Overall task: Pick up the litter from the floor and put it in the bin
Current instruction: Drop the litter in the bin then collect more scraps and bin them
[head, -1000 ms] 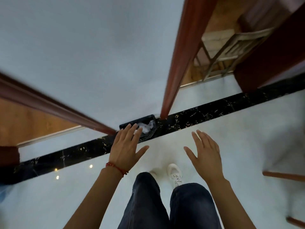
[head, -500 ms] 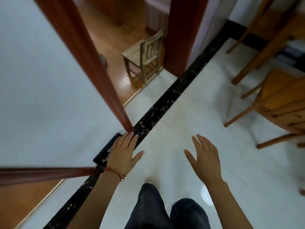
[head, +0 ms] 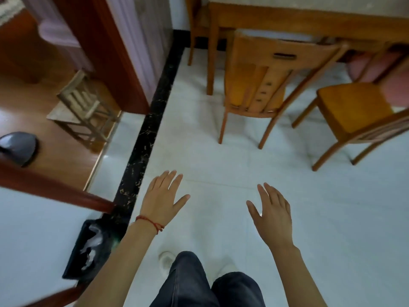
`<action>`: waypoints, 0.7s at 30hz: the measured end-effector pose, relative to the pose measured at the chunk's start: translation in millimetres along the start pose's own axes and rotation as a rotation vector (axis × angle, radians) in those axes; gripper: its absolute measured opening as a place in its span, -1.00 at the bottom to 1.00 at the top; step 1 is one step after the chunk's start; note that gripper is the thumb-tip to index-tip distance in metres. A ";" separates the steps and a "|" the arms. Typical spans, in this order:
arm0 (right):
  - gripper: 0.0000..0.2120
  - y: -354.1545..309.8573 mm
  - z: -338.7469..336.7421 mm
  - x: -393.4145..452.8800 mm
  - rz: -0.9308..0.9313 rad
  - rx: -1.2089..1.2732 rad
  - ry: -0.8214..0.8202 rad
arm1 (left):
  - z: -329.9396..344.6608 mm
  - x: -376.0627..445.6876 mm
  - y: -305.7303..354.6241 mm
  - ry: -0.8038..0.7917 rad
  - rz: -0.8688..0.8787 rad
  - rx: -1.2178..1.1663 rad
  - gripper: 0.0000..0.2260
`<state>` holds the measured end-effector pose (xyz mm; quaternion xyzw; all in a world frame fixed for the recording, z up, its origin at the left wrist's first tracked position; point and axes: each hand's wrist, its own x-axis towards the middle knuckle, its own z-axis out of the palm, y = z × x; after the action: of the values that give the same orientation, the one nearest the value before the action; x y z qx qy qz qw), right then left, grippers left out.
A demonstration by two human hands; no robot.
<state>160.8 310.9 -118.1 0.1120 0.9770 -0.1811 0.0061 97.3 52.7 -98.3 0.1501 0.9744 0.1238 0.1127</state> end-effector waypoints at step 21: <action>-0.51 216.4 -67.2 -127.4 1.056 0.078 0.402 | 73.2 142.5 358.3 -0.294 1.086 0.211 -0.37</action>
<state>334.8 504.0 -124.9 0.6179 0.7631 -0.1644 -0.0942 78.5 444.7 -94.8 0.6552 0.7388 0.0438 0.1516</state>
